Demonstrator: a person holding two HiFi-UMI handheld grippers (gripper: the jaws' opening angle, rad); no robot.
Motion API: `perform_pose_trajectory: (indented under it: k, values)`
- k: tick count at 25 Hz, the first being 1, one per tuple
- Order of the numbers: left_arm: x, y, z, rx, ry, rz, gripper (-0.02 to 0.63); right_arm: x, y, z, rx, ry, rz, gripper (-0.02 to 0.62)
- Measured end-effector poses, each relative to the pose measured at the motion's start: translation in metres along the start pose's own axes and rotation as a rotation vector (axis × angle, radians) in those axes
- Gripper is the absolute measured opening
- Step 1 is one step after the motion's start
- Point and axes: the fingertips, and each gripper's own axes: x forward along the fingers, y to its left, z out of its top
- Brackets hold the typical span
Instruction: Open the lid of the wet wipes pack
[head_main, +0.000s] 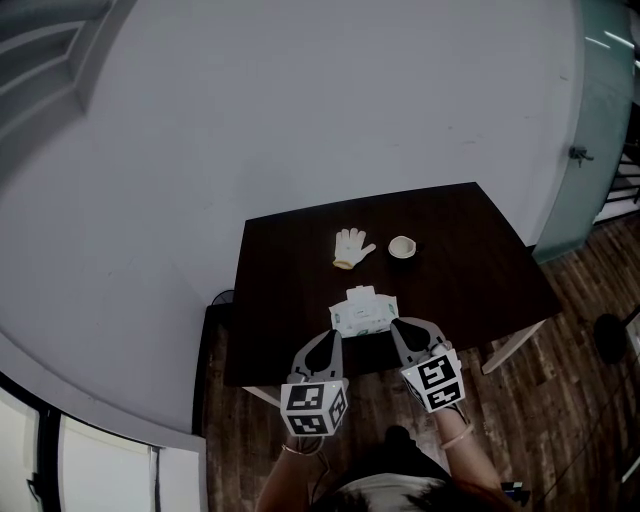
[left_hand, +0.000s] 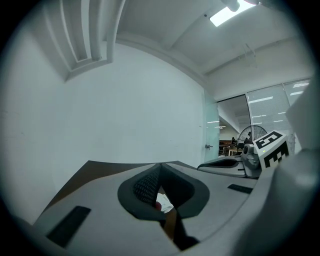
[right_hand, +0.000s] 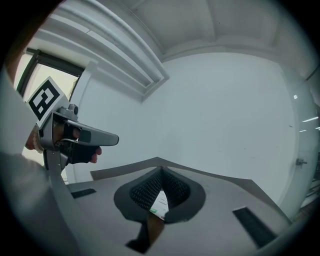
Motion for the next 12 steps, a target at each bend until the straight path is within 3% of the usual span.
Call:
perform_pose_trajectory:
  k: [12]
  values:
    - [-0.010,-0.030,0.016,-0.007,-0.036,-0.006,0.014,-0.035,-0.009,0.014,-0.003,-0.026,-0.002,0.006]
